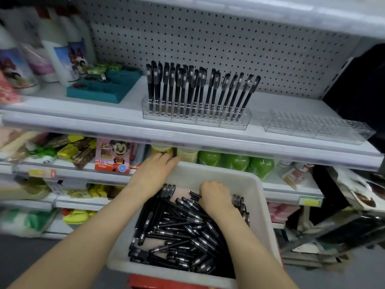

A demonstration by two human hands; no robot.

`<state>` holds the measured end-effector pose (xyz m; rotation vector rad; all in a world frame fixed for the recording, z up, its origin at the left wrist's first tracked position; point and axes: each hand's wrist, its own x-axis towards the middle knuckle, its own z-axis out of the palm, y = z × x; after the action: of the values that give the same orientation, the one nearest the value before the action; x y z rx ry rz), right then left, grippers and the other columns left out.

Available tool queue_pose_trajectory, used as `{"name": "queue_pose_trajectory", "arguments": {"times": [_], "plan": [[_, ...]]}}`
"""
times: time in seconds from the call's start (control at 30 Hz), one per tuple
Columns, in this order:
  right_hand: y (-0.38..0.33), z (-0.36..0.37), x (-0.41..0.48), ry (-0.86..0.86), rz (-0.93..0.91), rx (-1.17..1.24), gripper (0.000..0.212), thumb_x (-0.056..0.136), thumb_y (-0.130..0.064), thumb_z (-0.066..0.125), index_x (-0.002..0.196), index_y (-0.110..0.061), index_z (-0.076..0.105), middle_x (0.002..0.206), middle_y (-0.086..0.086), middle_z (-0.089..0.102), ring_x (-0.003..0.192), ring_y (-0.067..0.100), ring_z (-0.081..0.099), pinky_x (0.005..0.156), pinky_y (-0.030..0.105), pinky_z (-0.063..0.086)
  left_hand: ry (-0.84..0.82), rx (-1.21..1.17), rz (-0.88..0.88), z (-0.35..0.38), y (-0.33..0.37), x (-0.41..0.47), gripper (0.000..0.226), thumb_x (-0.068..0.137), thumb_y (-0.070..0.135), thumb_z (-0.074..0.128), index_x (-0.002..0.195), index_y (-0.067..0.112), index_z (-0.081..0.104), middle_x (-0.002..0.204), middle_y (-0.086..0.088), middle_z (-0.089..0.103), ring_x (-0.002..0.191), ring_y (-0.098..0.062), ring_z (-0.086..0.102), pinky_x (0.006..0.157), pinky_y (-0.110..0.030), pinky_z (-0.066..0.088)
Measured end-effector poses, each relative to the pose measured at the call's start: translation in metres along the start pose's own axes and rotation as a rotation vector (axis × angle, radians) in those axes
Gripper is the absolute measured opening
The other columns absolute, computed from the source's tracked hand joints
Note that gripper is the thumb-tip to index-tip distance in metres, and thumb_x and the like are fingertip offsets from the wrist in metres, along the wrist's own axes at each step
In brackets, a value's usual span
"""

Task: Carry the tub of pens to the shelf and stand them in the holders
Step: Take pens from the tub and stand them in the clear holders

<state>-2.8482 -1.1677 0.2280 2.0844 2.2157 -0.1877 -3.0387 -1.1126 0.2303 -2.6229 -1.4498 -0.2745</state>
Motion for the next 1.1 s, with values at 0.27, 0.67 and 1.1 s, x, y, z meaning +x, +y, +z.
{"name": "queue_pose_trajectory", "arguments": {"times": [0.27,0.67,1.1], "plan": [[0.012,-0.054,-0.001,0.395,-0.019,0.832,0.009,0.089,-0.021,0.070,0.096,-0.023,0.065,0.086,-0.009,0.070,0.077,0.009,0.065,0.075,0.023,0.053,0.193,-0.149,0.020,0.003,-0.004,-0.001,0.036,0.086,0.020,0.067,0.122,0.015,0.064,0.115,-0.004,0.064,0.108,-0.022,0.054,0.086,-0.037,0.054],[-0.010,-0.097,0.015,0.844,0.019,1.024,0.034,0.089,-0.013,0.069,0.120,-0.019,0.056,0.108,-0.004,0.064,0.089,0.010,0.064,0.082,0.028,0.056,0.207,-0.409,-0.014,-0.032,0.008,0.029,0.027,0.101,0.037,0.042,0.104,0.019,0.062,0.097,0.005,0.061,0.087,-0.008,0.043,0.082,-0.031,0.044],[0.010,-0.102,0.048,0.738,-0.341,-0.057,0.007,0.084,-0.019,0.075,0.087,-0.013,0.072,0.086,-0.001,0.062,0.088,0.018,0.045,0.069,0.028,0.044,0.405,-0.265,0.071,-0.047,-0.010,0.042,0.034,0.093,0.038,0.050,0.111,0.013,0.065,0.105,-0.001,0.063,0.099,-0.019,0.055,0.085,-0.033,0.048]]}}
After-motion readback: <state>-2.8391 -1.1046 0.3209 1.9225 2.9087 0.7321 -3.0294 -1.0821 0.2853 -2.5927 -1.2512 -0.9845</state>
